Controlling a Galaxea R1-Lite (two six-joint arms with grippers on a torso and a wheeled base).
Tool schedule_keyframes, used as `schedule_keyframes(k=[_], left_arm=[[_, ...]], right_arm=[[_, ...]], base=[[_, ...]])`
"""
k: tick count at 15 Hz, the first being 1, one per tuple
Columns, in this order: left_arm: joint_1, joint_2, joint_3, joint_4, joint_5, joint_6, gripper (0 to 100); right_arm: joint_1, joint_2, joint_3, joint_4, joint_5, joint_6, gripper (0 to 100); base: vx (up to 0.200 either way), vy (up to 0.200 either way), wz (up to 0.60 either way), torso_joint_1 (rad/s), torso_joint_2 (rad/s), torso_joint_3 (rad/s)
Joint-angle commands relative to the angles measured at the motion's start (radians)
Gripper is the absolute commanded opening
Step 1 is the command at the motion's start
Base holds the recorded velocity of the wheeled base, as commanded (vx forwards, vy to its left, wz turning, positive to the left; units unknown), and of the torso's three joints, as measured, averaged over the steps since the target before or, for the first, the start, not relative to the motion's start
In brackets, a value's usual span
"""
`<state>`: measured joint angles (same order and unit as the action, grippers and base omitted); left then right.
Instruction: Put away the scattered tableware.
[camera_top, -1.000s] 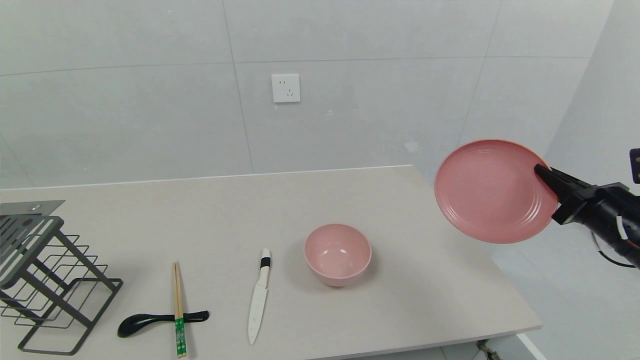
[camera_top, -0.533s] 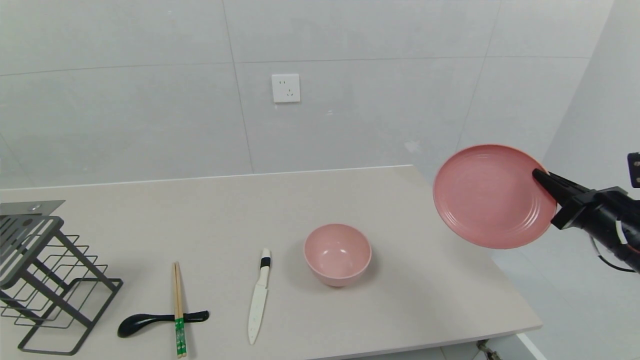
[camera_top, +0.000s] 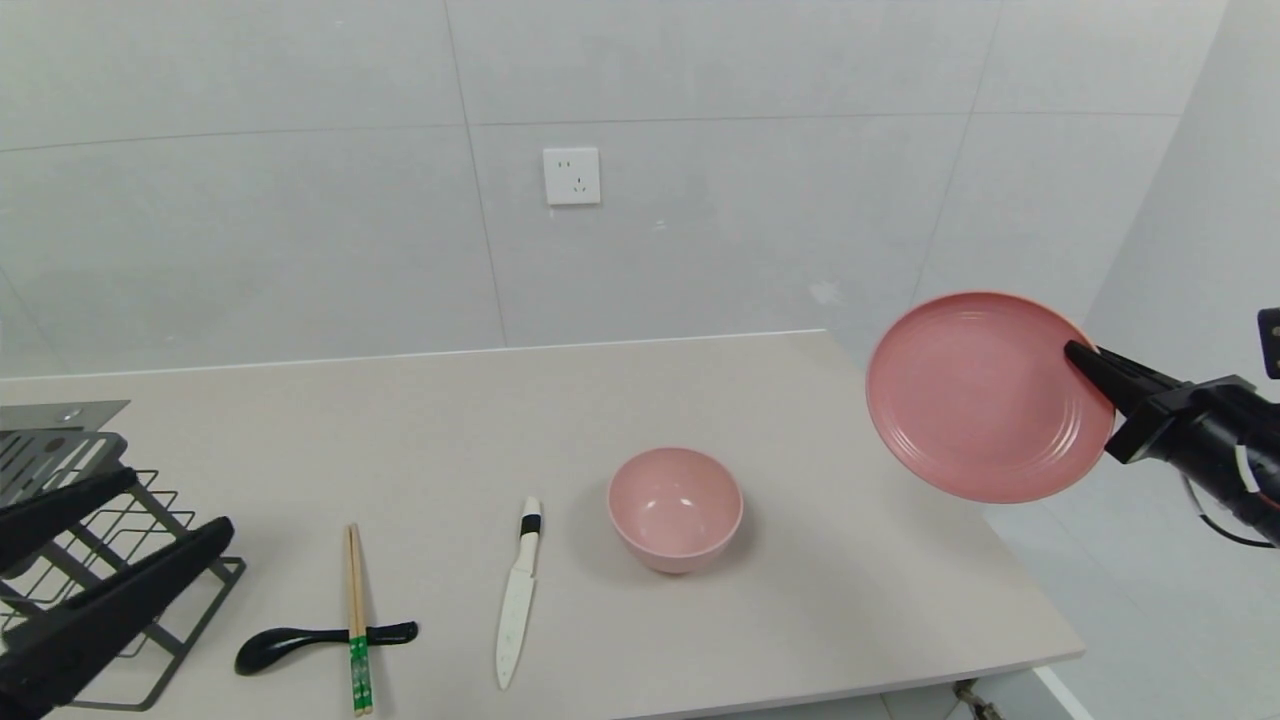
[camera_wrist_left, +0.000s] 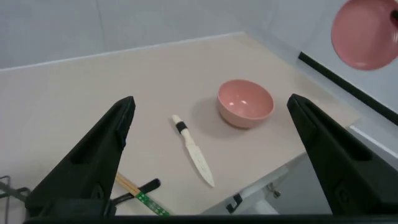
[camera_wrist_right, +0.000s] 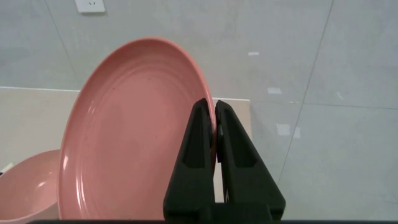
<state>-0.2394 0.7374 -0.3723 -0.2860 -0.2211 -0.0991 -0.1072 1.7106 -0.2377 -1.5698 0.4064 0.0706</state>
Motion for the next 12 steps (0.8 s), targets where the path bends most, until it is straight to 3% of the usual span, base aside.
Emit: schedule_keyframes(k=[1, 8, 10, 12], left_arm=[[-0.023, 0.126, -0.002, -0.015, -0.001, 0.013, 100], [-0.024, 0.365, -0.007, -0.142, -0.004, -0.001, 100], [-0.024, 0.454, -0.026, -0.182, -0.007, -0.044, 100], [-0.031, 0.500, -0.039, -0.183, -0.009, -0.062, 100]], right_arm=[[-0.002, 0.000, 0.001, -0.001, 0.000, 0.000, 0], [-0.002, -0.003, 0.020, -0.001, 0.002, 0.000, 0], [0.000, 0.003, 0.020, -0.001, 0.002, -0.032, 0], [0.001, 0.003, 0.021, -0.001, 0.012, -0.034, 0]], base=[[0.000, 0.000, 0.00, 0.000, 0.00, 0.000], [0.000, 0.000, 0.00, 0.000, 0.00, 0.000], [0.000, 0.000, 0.00, 0.000, 0.00, 0.000], [0.000, 0.000, 0.00, 0.000, 0.00, 0.000]])
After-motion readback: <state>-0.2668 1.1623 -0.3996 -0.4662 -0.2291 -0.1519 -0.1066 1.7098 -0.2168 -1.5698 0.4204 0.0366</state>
